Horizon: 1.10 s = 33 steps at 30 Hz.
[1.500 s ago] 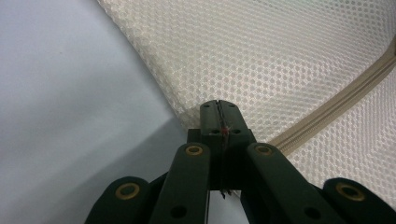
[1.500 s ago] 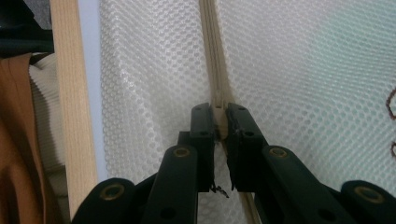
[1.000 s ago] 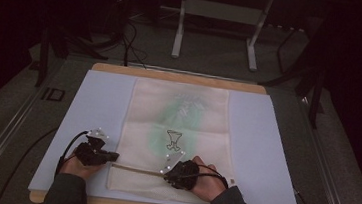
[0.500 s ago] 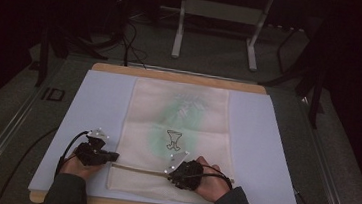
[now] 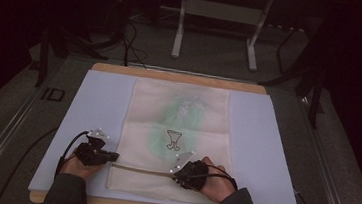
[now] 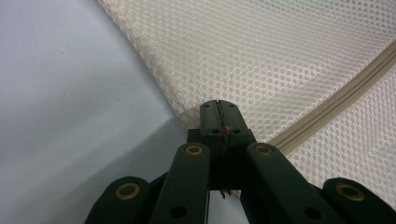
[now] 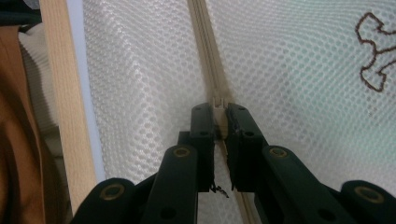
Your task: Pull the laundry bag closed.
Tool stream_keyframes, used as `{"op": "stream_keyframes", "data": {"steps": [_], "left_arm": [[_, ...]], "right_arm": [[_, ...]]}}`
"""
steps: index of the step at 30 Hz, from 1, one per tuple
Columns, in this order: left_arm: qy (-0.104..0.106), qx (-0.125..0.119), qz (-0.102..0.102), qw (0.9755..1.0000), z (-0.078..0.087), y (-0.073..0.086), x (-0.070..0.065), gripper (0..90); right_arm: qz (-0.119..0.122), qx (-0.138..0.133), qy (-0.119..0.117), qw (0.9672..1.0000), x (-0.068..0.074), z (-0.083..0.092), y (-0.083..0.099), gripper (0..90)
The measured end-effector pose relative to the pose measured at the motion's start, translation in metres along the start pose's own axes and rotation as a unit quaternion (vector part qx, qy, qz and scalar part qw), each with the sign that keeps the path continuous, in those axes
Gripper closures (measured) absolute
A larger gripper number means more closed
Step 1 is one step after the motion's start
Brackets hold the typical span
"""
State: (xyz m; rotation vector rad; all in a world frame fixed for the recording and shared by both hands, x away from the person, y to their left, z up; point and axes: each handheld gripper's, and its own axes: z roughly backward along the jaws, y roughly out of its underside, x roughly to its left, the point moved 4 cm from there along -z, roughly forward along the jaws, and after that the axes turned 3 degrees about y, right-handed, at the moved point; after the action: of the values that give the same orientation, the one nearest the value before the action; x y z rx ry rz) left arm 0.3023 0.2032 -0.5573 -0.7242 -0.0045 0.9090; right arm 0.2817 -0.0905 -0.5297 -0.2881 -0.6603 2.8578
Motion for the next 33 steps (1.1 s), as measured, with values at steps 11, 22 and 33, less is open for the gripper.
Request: {"op": "stream_keyframes", "data": {"steps": [11,22,33], "left_arm": [[0.001,-0.001,0.0,1.0,0.0,0.0,0.0,90.0],[0.001,-0.001,0.001,1.0,0.0,0.0,0.0,90.0],[0.0,0.0,0.0,1.0,0.0,0.0,0.0,90.0]], "right_arm": [[-0.003,0.007,0.002,1.0,-0.002,0.003,0.008,82.2],[-0.013,0.013,0.004,0.9998,-0.005,0.007,0.019,82.2],[-0.019,0.012,0.005,0.9997,-0.006,0.011,0.026,82.3]]}}
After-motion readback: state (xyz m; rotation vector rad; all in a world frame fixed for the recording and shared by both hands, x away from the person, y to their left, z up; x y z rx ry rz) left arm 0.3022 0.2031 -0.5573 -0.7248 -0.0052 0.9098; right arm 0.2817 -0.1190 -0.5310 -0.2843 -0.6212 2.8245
